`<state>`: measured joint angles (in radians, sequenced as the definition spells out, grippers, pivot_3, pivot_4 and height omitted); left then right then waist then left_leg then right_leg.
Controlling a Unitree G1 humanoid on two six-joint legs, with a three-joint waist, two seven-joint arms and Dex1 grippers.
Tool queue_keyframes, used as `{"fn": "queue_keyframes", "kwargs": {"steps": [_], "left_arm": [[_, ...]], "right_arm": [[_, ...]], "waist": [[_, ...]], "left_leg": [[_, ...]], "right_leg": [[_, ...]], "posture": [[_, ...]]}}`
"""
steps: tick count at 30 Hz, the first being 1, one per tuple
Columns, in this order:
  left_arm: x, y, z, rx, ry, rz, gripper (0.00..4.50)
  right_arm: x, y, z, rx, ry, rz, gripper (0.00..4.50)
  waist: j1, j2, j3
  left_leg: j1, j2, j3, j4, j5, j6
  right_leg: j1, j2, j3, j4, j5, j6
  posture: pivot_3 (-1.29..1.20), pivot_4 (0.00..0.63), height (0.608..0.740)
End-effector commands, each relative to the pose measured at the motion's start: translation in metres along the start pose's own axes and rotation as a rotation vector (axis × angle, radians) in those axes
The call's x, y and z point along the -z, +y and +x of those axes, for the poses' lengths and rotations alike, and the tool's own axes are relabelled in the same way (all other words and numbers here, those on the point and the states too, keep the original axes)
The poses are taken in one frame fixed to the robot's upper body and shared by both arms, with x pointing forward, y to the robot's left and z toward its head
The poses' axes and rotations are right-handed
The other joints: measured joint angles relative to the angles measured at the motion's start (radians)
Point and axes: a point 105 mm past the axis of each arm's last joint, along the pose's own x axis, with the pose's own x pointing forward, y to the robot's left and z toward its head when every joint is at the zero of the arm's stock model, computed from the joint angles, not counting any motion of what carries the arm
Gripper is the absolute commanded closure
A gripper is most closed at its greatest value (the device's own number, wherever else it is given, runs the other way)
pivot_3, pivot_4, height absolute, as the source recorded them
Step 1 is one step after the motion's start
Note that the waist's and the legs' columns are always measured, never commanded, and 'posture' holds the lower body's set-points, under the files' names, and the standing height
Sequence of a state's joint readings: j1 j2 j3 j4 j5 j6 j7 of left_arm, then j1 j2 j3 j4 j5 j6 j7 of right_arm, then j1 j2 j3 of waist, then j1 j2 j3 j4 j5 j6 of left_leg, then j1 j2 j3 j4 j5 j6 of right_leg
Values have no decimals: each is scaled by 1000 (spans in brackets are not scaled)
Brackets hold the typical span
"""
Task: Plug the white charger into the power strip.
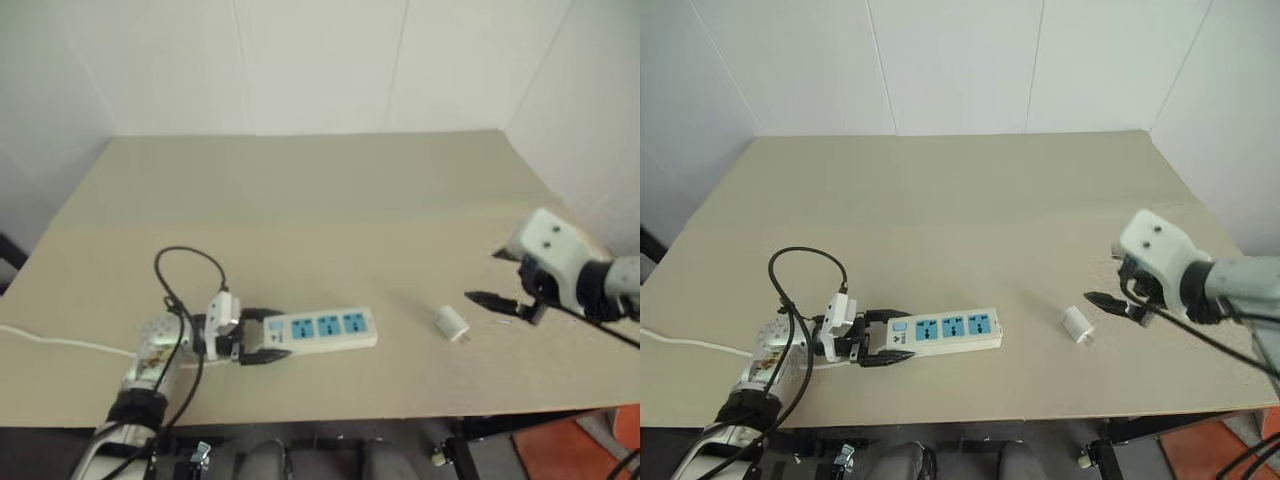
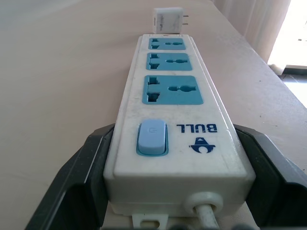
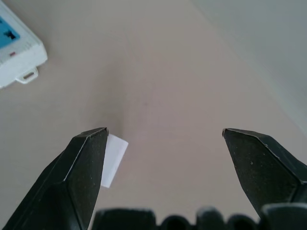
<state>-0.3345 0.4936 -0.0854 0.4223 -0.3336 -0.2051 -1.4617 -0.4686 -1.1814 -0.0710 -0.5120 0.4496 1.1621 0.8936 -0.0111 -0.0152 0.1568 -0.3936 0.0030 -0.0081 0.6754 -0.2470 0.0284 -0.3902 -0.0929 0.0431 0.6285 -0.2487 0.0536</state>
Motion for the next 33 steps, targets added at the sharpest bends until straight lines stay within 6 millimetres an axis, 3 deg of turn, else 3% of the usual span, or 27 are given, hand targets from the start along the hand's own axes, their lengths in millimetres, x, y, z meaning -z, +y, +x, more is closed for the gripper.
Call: {"fn": "queue_keyframes", "kwargs": {"steps": [1,6,13,24,33], "left_arm": [[4,-10,7,59,31,-18,1210],[1,-12,16,61,-1,1,1210],[2,-18,30,60,-26,-1,1210],[-1,-17,46,59,-27,12,1210],[6,-19,40,116,59,-19,1210]], "right_arm": [[-5,9,12,-115,109,214,0],[-10,-17,31,23,177,351,0],[1,-39,25,79,327,394,0],[-7,-35,16,16,409,350,0],[-1,-38,13,11,475,368,0]], "waist": [[-1,0,0],[14,0,0],[23,1,-1],[24,2,-1],[19,3,-1]], "left_leg": [[-1,0,0,0,0,0],[-14,-4,-1,2,0,0],[-22,-8,3,3,0,0],[-21,-8,4,4,0,0],[-21,-7,4,4,0,0]], "right_leg": [[-1,0,0,0,0,0],[-15,-4,0,3,1,0],[-23,-10,-1,3,1,1],[-23,-9,-1,3,1,2],[-23,-7,-1,3,2,2]], "posture": [[0,150,740],[0,150,740],[0,150,740],[0,150,740],[0,150,740]]}}
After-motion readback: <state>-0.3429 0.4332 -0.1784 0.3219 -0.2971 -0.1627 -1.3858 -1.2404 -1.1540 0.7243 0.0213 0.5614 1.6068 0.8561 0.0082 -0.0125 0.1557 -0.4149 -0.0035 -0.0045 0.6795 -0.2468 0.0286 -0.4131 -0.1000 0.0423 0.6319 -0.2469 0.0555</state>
